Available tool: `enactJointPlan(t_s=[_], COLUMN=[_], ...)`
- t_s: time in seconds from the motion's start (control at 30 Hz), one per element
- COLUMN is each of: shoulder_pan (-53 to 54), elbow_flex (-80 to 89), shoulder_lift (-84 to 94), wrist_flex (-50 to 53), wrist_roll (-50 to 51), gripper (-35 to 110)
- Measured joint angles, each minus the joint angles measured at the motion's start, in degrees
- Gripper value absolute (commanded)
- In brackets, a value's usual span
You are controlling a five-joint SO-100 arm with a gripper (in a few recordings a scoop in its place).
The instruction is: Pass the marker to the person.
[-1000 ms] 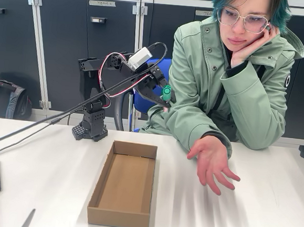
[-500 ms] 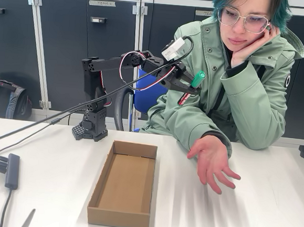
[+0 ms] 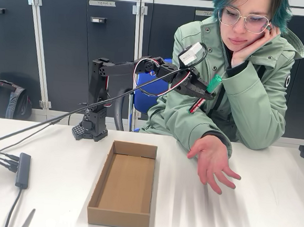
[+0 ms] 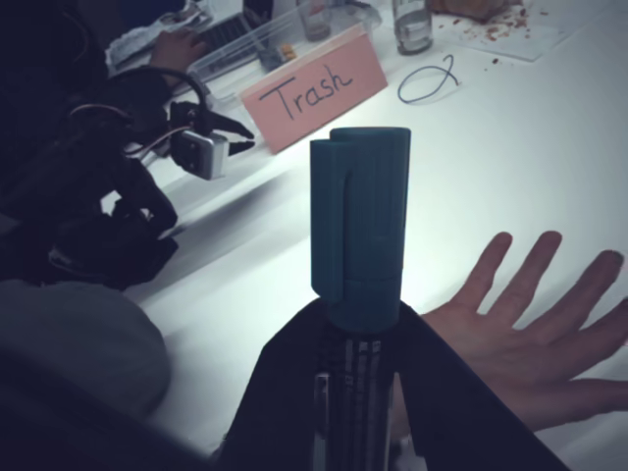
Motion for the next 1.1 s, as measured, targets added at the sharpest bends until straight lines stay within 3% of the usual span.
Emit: enactJointPlan(t_s=[0.73,1.1], shoulder_pan=[12.74,17.67], elbow_flex=[-6.77,-2.64], shoulder_lift=[-8.35,-10.90], wrist_flex=[-11.16,-24.35], wrist_roll=[-2.55,-1.32], gripper=[-5,-5])
